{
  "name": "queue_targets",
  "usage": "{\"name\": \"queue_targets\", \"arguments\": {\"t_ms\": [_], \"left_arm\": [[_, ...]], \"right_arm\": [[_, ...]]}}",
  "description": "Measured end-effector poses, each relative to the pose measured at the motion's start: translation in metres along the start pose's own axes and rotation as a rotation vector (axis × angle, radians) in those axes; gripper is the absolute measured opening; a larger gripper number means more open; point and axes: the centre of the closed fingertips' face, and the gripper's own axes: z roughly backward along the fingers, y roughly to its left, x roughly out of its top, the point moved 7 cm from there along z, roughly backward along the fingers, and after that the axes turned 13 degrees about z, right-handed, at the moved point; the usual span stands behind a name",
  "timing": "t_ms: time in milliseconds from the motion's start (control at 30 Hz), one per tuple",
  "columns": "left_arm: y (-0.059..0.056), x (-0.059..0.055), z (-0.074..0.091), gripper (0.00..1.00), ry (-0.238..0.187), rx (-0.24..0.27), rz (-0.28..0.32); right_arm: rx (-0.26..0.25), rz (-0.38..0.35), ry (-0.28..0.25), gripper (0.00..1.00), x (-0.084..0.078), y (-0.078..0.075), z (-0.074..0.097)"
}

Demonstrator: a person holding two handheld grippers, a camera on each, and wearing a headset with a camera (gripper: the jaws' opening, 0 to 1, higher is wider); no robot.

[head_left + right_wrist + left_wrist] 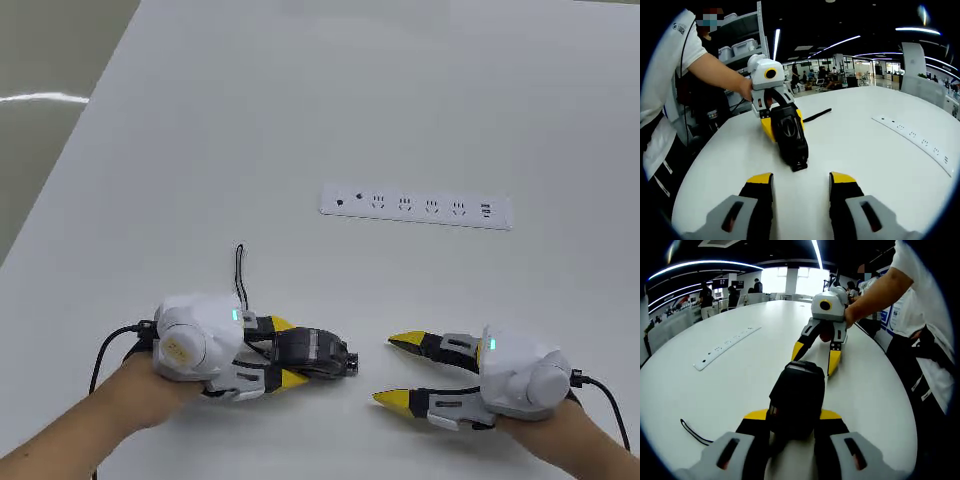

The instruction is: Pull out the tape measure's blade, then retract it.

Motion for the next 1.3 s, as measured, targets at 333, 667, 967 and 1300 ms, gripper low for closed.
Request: {"name": "queue_targets", "arguments": {"t_ms": [333, 667, 967, 1300], "left_arm": [[0.000, 0.000, 0.000, 0.30, -0.001, 0.002, 0.004], [0.000, 0.000, 0.000, 0.30, -0.004, 0.000, 0.000], [0.000, 0.000, 0.000, 0.30, -0.005, -0.002, 0.001], [0.001, 0.000, 0.000, 0.30, -0.006, -0.001, 0.002]], "right_arm": [[0.014, 0.044, 0.008, 0.38, 0.000, -0.001, -0.019], [0.021, 0.062, 0.001, 0.32, 0.000, -0.002, -0.024], [0.029, 0.090, -0.007, 0.24, 0.003, -0.002, -0.030], [0.044, 0.130, -0.006, 0.14, 0.004, -0.002, -0.031]]}}
